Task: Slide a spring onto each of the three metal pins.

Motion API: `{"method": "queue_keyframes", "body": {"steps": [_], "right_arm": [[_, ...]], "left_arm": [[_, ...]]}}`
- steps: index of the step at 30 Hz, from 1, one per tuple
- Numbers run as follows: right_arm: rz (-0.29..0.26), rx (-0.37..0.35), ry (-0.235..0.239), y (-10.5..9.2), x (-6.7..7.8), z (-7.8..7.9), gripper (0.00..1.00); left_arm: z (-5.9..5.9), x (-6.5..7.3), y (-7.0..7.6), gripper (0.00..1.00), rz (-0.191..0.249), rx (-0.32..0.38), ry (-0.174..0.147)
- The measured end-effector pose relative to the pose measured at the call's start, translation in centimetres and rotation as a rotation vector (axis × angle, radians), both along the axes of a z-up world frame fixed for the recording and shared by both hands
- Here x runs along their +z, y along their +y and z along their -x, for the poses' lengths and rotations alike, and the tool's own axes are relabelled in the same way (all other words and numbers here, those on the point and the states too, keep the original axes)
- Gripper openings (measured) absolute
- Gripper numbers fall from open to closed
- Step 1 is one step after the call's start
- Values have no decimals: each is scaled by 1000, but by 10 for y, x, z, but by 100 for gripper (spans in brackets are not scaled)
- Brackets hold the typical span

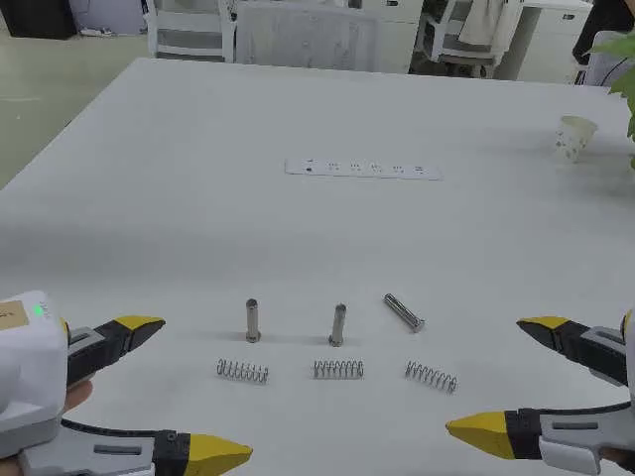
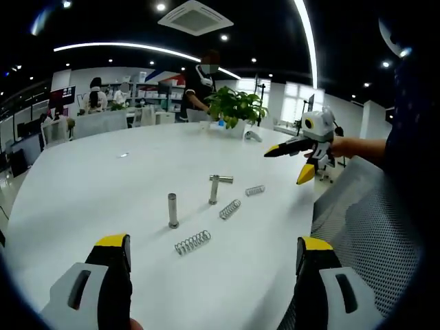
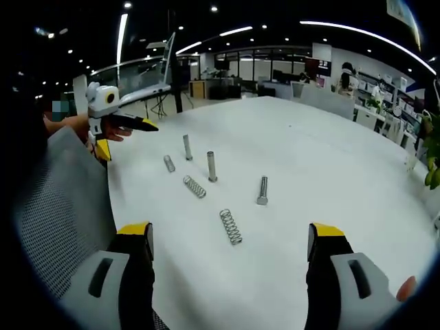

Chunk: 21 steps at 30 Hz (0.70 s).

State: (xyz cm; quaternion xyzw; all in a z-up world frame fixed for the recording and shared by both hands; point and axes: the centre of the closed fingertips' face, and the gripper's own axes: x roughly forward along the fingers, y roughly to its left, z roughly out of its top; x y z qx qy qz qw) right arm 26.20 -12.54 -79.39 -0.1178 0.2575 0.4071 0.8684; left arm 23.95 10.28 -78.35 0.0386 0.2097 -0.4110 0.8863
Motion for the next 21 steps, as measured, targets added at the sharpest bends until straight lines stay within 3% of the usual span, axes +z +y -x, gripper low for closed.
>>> {"method": "queue_keyframes", "body": {"steps": [21], "right_arm": [[8, 8, 3, 0, -1, -2, 93]], "left_arm": [[-1, 0, 1, 97, -1, -5, 4]]}}
